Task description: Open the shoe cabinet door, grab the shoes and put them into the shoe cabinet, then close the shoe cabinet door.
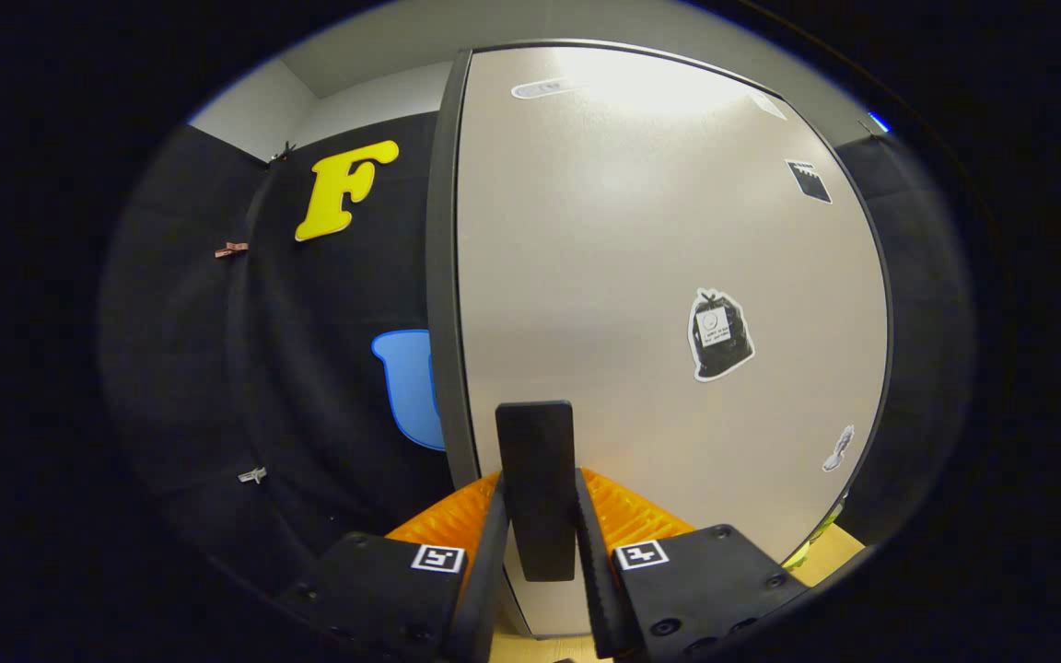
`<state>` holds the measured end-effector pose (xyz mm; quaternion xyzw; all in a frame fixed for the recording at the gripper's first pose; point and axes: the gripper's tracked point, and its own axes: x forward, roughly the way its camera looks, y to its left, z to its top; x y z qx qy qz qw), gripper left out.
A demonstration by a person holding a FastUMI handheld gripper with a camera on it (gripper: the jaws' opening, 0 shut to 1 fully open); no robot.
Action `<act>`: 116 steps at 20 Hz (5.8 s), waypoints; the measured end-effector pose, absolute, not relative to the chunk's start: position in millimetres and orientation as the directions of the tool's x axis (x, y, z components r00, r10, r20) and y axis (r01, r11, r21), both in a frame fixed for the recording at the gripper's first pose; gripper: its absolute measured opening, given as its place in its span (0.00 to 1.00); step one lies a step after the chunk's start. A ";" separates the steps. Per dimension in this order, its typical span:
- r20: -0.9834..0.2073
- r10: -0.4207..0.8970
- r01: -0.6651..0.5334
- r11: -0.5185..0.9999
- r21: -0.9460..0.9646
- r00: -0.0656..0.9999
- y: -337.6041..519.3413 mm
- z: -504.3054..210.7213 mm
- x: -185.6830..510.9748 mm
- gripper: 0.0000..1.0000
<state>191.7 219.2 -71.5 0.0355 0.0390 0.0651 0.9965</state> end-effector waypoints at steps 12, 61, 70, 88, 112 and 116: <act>-0.072 0.210 -0.207 0.977 0.046 0.975 211.7 -67.4 163.0 0.19; 0.006 0.021 -0.022 0.998 0.063 1.000 -91.9 -33.7 -24.0 0.11; 0.002 -0.095 0.095 0.995 0.017 0.995 -132.7 -39.3 -36.9 0.11; -0.590 0.303 -0.257 0.952 0.165 0.748 88.7 -368.6 -65.9 0.99; -0.550 0.129 -0.072 0.990 0.124 0.825 85.9 -409.3 74.5 0.10; -0.505 0.116 -0.070 0.991 0.111 0.856 77.9 -300.2 99.3 0.10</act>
